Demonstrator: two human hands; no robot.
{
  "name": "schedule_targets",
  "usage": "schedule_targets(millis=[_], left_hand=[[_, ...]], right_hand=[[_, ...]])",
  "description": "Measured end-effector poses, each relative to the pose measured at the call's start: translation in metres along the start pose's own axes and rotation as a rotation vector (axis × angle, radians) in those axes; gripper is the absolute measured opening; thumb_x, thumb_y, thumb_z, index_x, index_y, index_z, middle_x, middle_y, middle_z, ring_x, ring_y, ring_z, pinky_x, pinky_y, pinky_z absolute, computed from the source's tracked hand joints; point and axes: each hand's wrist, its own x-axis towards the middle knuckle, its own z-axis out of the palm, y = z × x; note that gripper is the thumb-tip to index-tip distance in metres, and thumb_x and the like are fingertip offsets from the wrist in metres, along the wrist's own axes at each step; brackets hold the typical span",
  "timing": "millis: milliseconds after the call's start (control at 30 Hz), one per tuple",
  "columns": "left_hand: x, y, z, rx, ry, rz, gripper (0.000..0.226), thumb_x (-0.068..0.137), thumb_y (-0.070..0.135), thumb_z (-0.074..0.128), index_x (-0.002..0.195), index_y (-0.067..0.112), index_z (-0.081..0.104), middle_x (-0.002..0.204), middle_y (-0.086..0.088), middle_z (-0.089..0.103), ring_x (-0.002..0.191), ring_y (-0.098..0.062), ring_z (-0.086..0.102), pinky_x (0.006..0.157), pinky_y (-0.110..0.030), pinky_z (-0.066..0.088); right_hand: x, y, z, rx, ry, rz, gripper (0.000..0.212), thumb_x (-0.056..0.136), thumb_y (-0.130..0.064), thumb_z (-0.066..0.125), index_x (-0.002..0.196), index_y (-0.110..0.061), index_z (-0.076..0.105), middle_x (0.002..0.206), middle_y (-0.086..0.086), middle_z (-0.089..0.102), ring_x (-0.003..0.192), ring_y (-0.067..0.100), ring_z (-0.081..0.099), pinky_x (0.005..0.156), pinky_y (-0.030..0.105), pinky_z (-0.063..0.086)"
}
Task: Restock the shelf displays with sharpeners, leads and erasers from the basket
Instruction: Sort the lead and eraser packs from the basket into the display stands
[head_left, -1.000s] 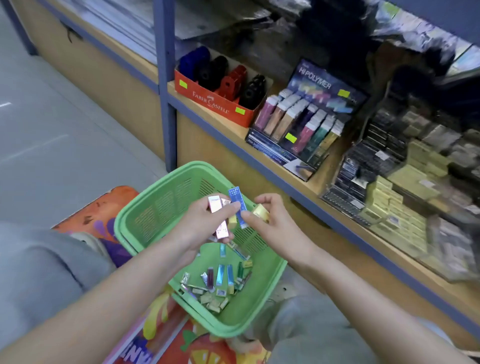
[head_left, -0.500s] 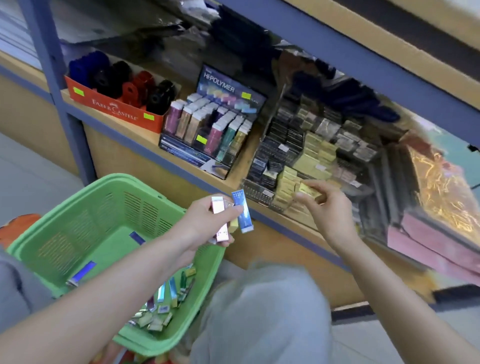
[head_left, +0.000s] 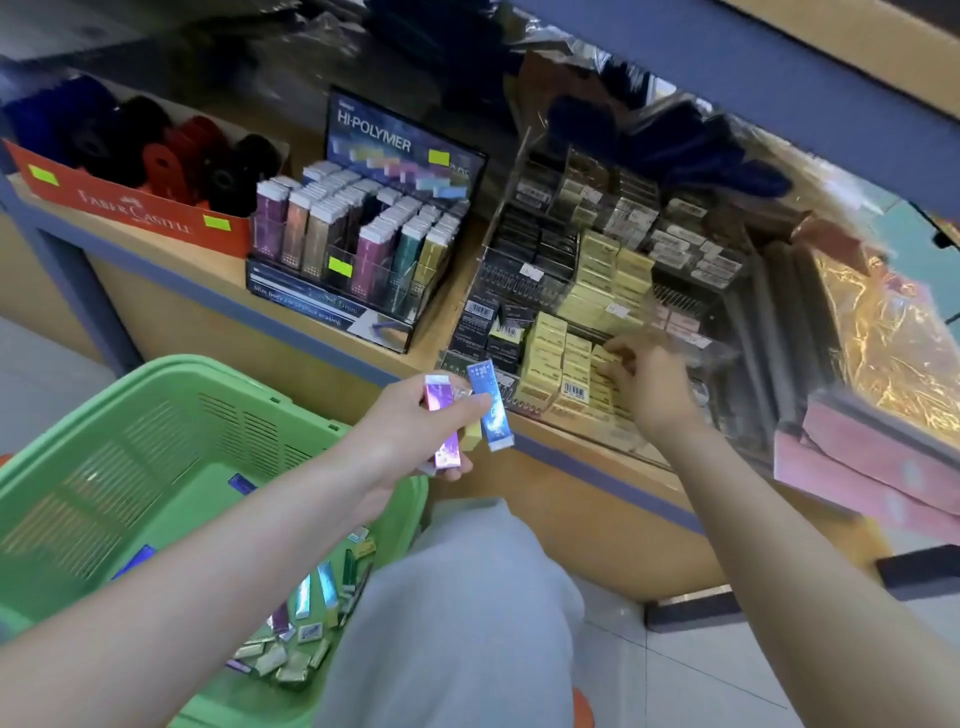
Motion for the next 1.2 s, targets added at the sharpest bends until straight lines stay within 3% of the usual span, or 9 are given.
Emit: schedule_targets(millis=[133,333,433,533,633,700,767,1033,1200], left_hand=[[0.009,0.001,0.002,0.012,-0.009,-0.006,0.016,0.087,0.030,0.066,0.100,0.020,0.061,0.065,0.000,0.056,0.047,-0.011,0.059,0.045,-0.019,0.045],[0.016,-0.001,0.008,-0.017,0.020,-0.025,0.009,0.088,0.025,0.065,0.094,0.023,0.058,0.065,-0.003,0.056,0.047,-0.011,0.058,0.038,-0.016,0.039],[0.017,-0.002,0.007,-0.009,0.017,-0.021,0.008,0.089,0.025,0.065,0.093,0.023,0.058,0.053,0.004,0.055,0.042,-0.009,0.055,0.038,-0.017,0.039],[0.018,-0.003,0.002,-0.008,0.024,-0.018,0.007,0.088,0.024,0.066,0.088,0.022,0.059,0.053,0.005,0.052,0.039,-0.009,0.050,0.040,-0.018,0.038],[0.015,-0.003,-0.005,-0.039,0.059,0.008,0.006,0.088,0.024,0.066,0.088,0.021,0.060,0.055,0.003,0.052,0.038,-0.009,0.048,0.040,-0.018,0.037],[0.011,-0.001,-0.010,-0.067,0.083,0.036,0.006,0.089,0.024,0.065,0.091,0.019,0.061,0.051,0.007,0.054,0.037,-0.008,0.047,0.039,-0.017,0.036],[0.007,0.003,-0.018,-0.083,0.096,0.054,0.007,0.089,0.025,0.065,0.092,0.019,0.062,0.054,0.006,0.057,0.038,-0.008,0.048,0.039,-0.018,0.037],[-0.004,0.010,-0.073,-0.045,0.080,0.070,0.015,0.088,0.032,0.063,0.100,0.023,0.064,0.109,-0.020,0.063,0.043,-0.005,0.046,0.043,-0.017,0.039],[-0.005,0.010,-0.108,-0.041,0.099,0.067,0.014,0.089,0.030,0.062,0.101,0.023,0.062,0.097,-0.010,0.062,0.042,-0.003,0.046,0.041,-0.016,0.038]], right_hand=[[0.000,0.003,0.003,-0.090,0.075,-0.050,0.022,0.090,-0.010,0.063,0.111,-0.006,0.069,0.115,0.013,0.061,0.098,0.028,0.060,0.079,0.024,0.040],[-0.007,-0.003,0.001,-0.098,0.114,-0.040,0.020,0.092,-0.014,0.060,0.109,-0.006,0.067,0.107,0.013,0.065,0.091,0.029,0.062,0.074,0.035,0.049],[-0.022,-0.025,0.001,0.035,0.198,-0.091,0.019,0.095,-0.021,0.055,0.108,-0.012,0.064,0.098,0.004,0.061,0.079,0.012,0.054,0.065,0.021,0.039],[-0.044,-0.067,-0.005,0.352,0.078,-0.105,0.011,0.095,-0.031,0.054,0.095,-0.023,0.062,0.084,-0.009,0.060,0.067,-0.003,0.051,0.058,0.010,0.036],[-0.065,-0.099,-0.001,0.421,-0.187,-0.084,0.012,0.092,-0.034,0.057,0.087,-0.025,0.062,0.078,-0.015,0.060,0.064,-0.006,0.051,0.059,0.008,0.037],[-0.076,-0.110,0.008,0.495,-0.329,-0.033,0.012,0.091,-0.029,0.061,0.081,-0.023,0.063,0.071,-0.011,0.059,0.061,0.000,0.050,0.059,0.014,0.040],[-0.080,-0.119,0.012,0.558,-0.363,-0.011,0.016,0.090,-0.025,0.062,0.075,-0.023,0.063,0.069,-0.004,0.060,0.063,0.008,0.052,0.065,0.032,0.048],[-0.056,-0.157,-0.006,0.766,-0.113,-0.023,0.013,0.094,-0.012,0.057,0.085,-0.018,0.064,0.067,-0.003,0.065,0.066,0.009,0.064,0.071,0.027,0.058],[-0.018,-0.187,-0.006,0.685,0.035,-0.061,0.009,0.094,-0.016,0.058,0.089,-0.018,0.065,0.072,-0.006,0.066,0.071,0.006,0.066,0.079,0.034,0.058]])
